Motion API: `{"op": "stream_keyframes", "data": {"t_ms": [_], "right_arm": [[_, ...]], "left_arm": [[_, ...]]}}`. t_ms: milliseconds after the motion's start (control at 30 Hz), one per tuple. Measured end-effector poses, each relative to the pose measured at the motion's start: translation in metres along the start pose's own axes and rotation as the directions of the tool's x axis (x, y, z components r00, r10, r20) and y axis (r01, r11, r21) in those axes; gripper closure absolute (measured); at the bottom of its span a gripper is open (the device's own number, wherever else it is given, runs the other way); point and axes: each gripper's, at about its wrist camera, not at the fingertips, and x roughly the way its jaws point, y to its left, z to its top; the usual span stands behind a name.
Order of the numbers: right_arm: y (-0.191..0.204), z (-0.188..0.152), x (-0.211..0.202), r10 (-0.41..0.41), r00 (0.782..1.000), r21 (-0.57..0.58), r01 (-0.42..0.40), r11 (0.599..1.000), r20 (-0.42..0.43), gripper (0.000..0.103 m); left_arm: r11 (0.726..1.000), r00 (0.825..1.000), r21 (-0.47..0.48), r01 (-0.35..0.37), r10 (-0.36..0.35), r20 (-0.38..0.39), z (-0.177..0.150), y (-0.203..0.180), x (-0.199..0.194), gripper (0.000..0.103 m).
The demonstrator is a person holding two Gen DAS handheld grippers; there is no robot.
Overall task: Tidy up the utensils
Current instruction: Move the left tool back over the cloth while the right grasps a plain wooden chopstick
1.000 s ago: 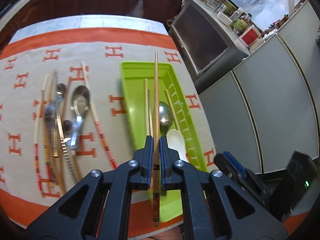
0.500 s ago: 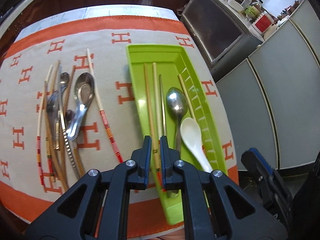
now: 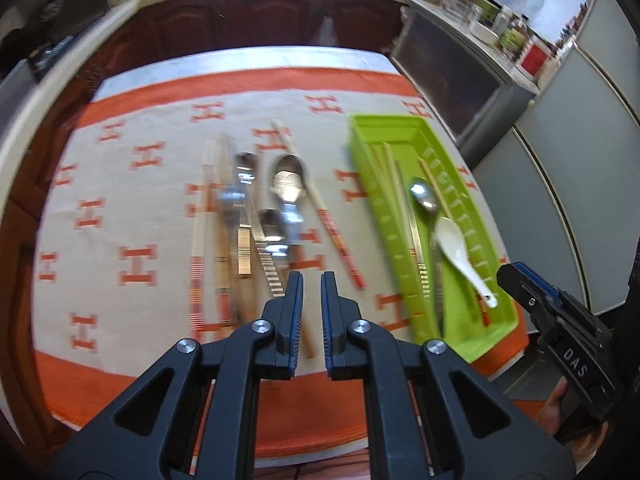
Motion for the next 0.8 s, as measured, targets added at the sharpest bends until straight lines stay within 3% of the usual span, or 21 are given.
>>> {"op": "stream_keyframes", "data": {"t_ms": [400,800], "right_arm": [[0.085,-0.001,0.032,0.086,0.993,-0.177,-0.099,0.979,-0.077,0.076],[0.137,-0.011,0.094,0.094,0.979,-0.283,-0.142,0.949,-0.179,0.076]], "left_arm": [[0.987,0.986,-0.132,-0.09,0.106,0.127,-0.018,0.1,-0.053,0.097],[0.973,0.986,-0.192,-0.127,0.146,0.086,-0.03,0.149,-0.022,0.097]]}}
